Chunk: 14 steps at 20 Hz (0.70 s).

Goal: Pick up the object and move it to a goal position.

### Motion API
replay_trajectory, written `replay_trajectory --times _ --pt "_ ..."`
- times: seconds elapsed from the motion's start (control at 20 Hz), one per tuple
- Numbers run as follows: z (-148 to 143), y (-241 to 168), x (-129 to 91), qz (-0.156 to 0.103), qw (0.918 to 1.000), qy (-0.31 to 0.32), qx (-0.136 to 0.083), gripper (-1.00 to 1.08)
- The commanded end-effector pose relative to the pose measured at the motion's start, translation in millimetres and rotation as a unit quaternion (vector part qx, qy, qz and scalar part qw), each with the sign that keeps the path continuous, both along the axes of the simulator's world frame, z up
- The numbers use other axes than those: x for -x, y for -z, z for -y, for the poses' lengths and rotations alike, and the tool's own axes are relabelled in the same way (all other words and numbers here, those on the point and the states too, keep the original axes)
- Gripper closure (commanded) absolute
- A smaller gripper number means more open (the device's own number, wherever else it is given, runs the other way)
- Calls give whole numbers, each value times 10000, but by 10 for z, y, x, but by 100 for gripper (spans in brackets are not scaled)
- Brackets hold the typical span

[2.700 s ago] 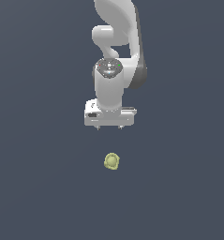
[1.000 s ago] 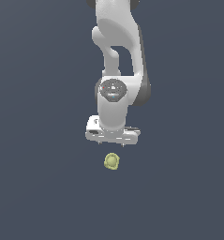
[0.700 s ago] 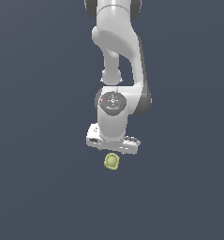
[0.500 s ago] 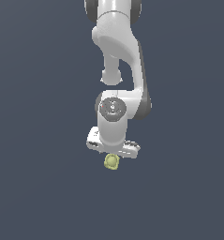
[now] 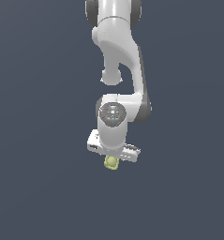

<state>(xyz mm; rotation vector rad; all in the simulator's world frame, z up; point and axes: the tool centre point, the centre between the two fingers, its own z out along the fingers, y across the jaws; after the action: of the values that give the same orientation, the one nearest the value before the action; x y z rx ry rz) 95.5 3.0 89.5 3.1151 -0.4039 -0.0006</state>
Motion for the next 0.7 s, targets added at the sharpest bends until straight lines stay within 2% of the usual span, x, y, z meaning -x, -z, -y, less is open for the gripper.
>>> replay_trajectory --times 0.0,0.4,0.65 --pt "-2 33 1 -1 10000 0 0 -92" --pt "1 426 8 2 10000 13 -2 -92" --pt "1 509 -3 2 10000 16 -2 -92"
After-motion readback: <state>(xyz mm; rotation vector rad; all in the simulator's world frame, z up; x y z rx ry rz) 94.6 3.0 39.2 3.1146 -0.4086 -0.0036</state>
